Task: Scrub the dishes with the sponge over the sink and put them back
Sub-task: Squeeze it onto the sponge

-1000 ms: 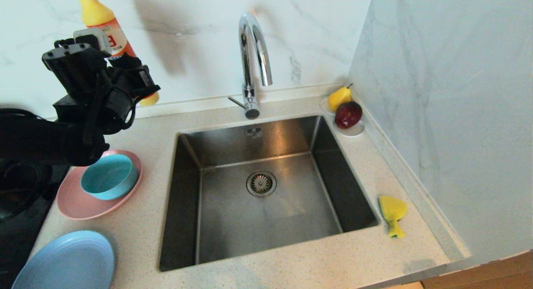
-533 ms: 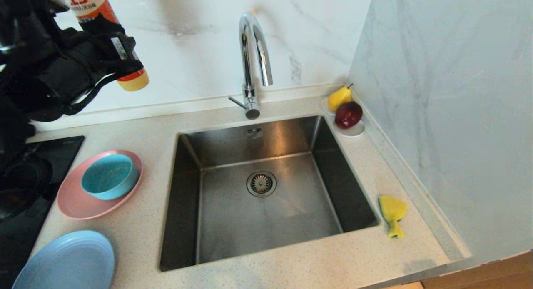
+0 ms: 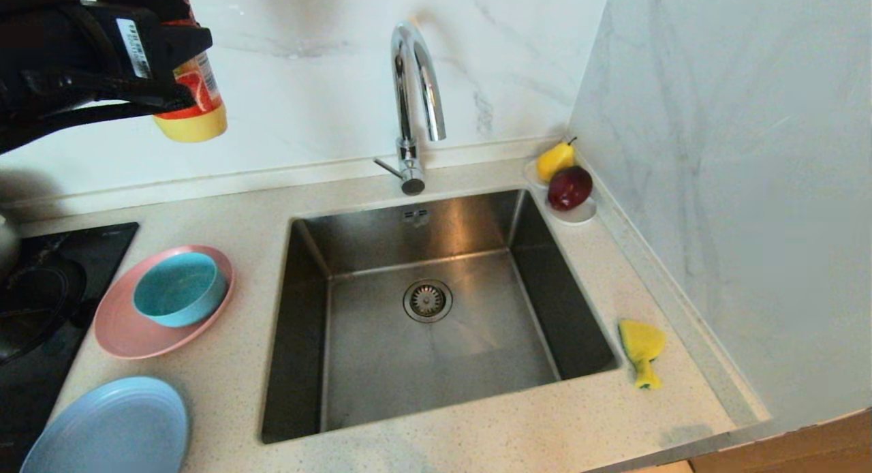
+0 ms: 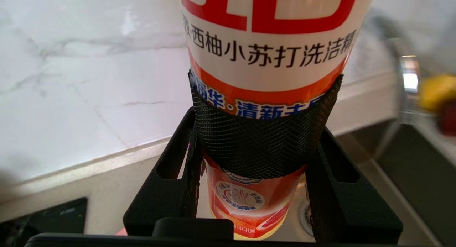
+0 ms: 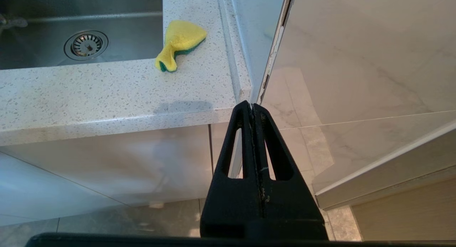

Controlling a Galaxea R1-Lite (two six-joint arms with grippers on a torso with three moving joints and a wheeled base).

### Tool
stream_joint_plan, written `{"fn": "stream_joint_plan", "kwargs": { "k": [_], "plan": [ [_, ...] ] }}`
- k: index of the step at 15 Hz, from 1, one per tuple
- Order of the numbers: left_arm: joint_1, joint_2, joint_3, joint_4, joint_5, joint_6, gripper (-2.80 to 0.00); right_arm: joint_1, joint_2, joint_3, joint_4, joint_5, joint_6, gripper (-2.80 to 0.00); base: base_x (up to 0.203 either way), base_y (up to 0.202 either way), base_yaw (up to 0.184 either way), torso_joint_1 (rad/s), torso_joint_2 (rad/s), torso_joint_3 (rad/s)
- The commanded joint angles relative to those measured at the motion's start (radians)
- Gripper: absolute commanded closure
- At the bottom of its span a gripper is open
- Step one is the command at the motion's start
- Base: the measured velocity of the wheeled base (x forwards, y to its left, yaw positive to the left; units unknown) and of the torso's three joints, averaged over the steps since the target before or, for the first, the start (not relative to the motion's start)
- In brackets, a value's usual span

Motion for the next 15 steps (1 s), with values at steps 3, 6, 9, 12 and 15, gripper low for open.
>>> {"fn": "stream_joint_plan", "kwargs": {
  "k": [3,6,9,12,15],
  "plan": [
    [-0.105,-0.021,-0.081,0.068,0.002,0.024,0.00,0.000,-0.001,0.000,0.000,0.000,0.000,0.00,0.000,0.000,0.000,0.000,0.00,0.000],
    [-0.187,-0.014,-0.118,0.131,0.003,0.039,0.00,0.000,-0.001,0.000,0.000,0.000,0.000,0.00,0.000,0.000,0.000,0.000,0.00,0.000],
    [-0.217,0.031,-0.180,0.170,0.003,0.057,0.00,0.000,-0.001,0.000,0.000,0.000,0.000,0.00,0.000,0.000,0.000,0.000,0.00,0.000],
    [-0.278,0.102,-0.267,0.177,0.020,0.075,0.00,0.000,-0.001,0.000,0.000,0.000,0.000,0.00,0.000,0.000,0.000,0.000,0.00,0.000],
    [-0.355,0.190,-0.358,0.175,0.102,0.124,0.00,0.000,-0.001,0.000,0.000,0.000,0.000,0.00,0.000,0.000,0.000,0.000,0.00,0.000]
  ]
}}
